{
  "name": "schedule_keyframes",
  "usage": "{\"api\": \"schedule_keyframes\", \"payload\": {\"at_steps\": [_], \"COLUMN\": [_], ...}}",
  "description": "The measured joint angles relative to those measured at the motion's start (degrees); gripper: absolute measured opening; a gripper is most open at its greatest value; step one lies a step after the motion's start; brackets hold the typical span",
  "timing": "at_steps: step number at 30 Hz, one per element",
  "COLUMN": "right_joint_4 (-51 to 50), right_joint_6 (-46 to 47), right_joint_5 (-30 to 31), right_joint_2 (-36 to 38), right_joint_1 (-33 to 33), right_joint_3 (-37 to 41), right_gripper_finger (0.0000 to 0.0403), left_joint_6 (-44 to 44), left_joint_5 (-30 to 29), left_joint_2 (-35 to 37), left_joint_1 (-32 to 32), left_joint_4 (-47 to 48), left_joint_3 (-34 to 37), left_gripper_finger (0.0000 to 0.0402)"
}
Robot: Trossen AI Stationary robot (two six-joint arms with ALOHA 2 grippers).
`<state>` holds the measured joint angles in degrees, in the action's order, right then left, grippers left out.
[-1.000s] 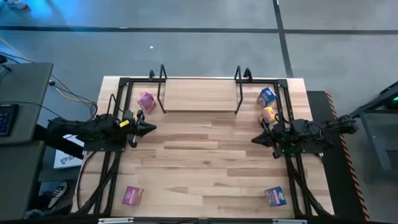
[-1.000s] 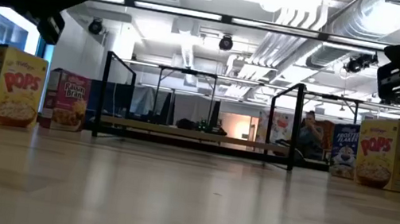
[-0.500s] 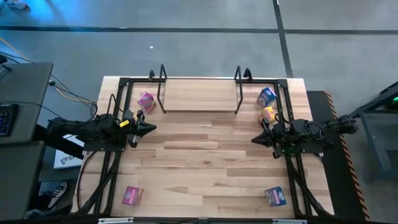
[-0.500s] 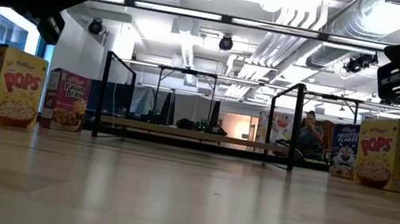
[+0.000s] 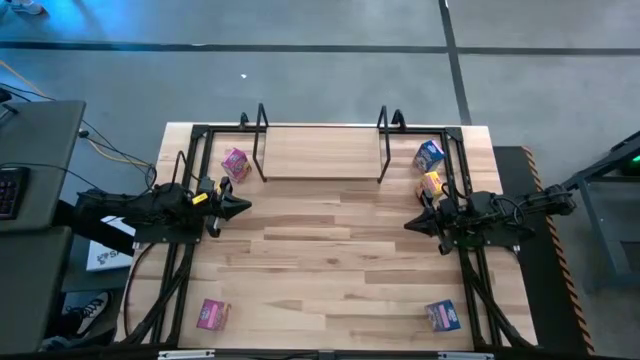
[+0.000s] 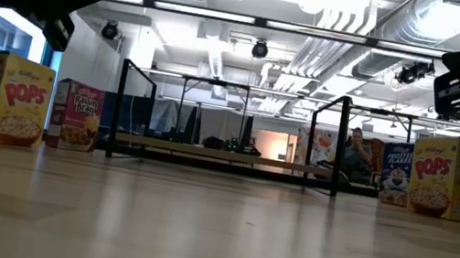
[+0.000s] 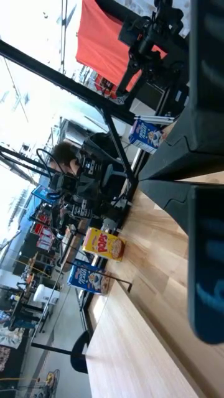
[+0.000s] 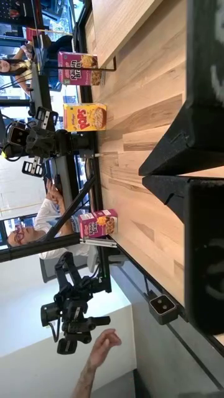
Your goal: Stack cereal on shelf
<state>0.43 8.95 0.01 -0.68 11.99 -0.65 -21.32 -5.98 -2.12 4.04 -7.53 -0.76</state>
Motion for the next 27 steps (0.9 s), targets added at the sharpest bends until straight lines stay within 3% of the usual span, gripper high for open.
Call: {"api": "schedule_keyframes", "payload": {"at_steps": [11, 15, 19, 23, 25, 27], "right_joint_4": [0.0, 2.5, 25.5, 48.0, 52.4, 50.0], "right_joint_6": [0.0, -4.0, 3.8, 4.7, 2.8, 2.3], "right_joint_5": [0.0, 5.0, 12.7, 25.5, 29.2, 31.0], "right_joint_2": [0.0, 0.0, 0.0, 0.0, 0.0, -0.2], "right_joint_1": [0.0, 0.0, 0.0, 0.0, 0.0, 0.0], "right_joint_3": [0.0, 0.1, 0.1, 0.1, -0.8, -3.7], "right_gripper_finger": [0.0, 0.0, 0.0, 0.0, 0.0, 0.0], "left_joint_6": [0.0, 0.0, 0.0, 0.0, 0.0, 0.0], "left_joint_5": [0.0, 0.0, 0.0, 0.0, 0.0, 0.0], "left_joint_2": [0.0, 0.0, 0.0, 0.0, 0.0, 0.0], "left_joint_1": [0.0, 0.0, 0.0, 0.0, 0.0, 0.0], "left_joint_4": [0.0, 0.0, 0.0, 0.0, 0.0, 0.0], "left_joint_3": [0.0, 0.0, 0.0, 0.0, 0.0, 0.0], "left_gripper_finger": [0.0, 0.0, 0.0, 0.0, 0.0, 0.0]}}
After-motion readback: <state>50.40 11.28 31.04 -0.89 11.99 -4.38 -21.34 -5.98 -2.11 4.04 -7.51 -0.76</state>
